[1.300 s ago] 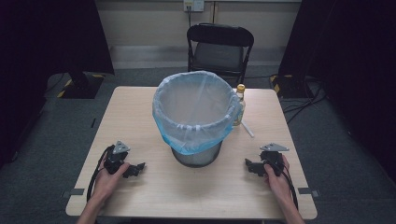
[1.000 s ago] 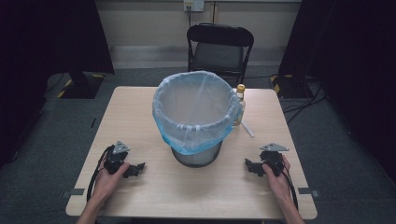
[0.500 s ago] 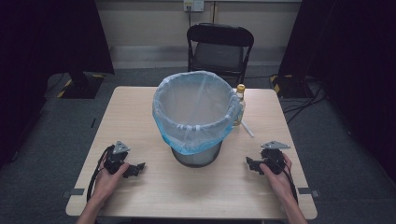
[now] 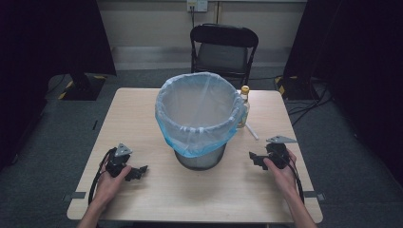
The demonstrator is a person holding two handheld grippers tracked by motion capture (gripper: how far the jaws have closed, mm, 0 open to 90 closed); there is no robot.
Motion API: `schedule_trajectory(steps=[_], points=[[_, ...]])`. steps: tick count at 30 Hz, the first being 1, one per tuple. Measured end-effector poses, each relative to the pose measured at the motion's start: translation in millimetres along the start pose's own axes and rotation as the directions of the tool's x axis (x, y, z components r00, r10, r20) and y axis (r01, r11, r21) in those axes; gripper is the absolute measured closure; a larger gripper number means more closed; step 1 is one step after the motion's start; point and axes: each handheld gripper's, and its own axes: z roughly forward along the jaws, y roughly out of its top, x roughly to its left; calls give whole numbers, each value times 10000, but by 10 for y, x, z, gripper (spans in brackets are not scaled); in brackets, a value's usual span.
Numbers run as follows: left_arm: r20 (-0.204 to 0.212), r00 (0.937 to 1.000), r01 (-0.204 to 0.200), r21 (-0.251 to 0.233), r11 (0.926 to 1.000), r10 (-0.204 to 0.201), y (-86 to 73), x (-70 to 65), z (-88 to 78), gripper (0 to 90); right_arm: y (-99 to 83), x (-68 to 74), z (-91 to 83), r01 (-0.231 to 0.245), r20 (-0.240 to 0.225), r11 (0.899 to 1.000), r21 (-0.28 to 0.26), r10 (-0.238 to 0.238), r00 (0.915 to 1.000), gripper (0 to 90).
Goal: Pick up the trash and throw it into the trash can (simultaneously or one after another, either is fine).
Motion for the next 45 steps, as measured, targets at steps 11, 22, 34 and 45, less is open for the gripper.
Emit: schedule_trajectory(steps=[11, 22, 34, 45], points=[[0, 10000, -21, -5, 10000, 21, 0, 1, 0, 1, 203, -2, 110, 200, -356, 9996, -184, -206, 9992, 171], [16, 10000, -9, 3, 10000, 9, 1, 2, 0, 0, 499, -117, 196, 370, -687, 9993, 41, -367, 9970, 158], [17, 10000, -11, 2, 10000, 11, 0, 2, 0, 0, 969, -159, 464, 653, -632, 9979, -22, -653, 9959, 151], [33, 10000, -5, -37, 10000, 5, 1, 3, 4, 0, 1160, -186, 755, 542, -1032, 9981, -289, -569, 9930, 170]])
